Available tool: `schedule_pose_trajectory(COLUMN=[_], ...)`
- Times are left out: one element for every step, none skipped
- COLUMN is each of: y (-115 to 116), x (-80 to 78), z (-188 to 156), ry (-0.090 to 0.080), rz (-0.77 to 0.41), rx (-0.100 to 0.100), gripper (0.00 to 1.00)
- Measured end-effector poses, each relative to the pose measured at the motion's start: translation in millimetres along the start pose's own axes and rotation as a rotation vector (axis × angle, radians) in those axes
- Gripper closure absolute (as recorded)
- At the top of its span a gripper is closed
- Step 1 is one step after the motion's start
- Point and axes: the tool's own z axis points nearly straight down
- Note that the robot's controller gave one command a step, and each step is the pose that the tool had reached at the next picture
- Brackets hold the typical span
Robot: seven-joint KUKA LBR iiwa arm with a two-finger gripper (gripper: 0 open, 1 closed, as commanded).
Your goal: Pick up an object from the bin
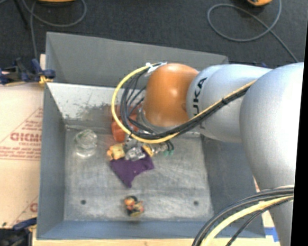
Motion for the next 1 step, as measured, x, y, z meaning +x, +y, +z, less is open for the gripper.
schedule_pose_trajectory(y=[4.0], x=[1.9], z=[-29.4], ry=[0.023], rz=[-0.002], rx=[-0.008], gripper=[1.0])
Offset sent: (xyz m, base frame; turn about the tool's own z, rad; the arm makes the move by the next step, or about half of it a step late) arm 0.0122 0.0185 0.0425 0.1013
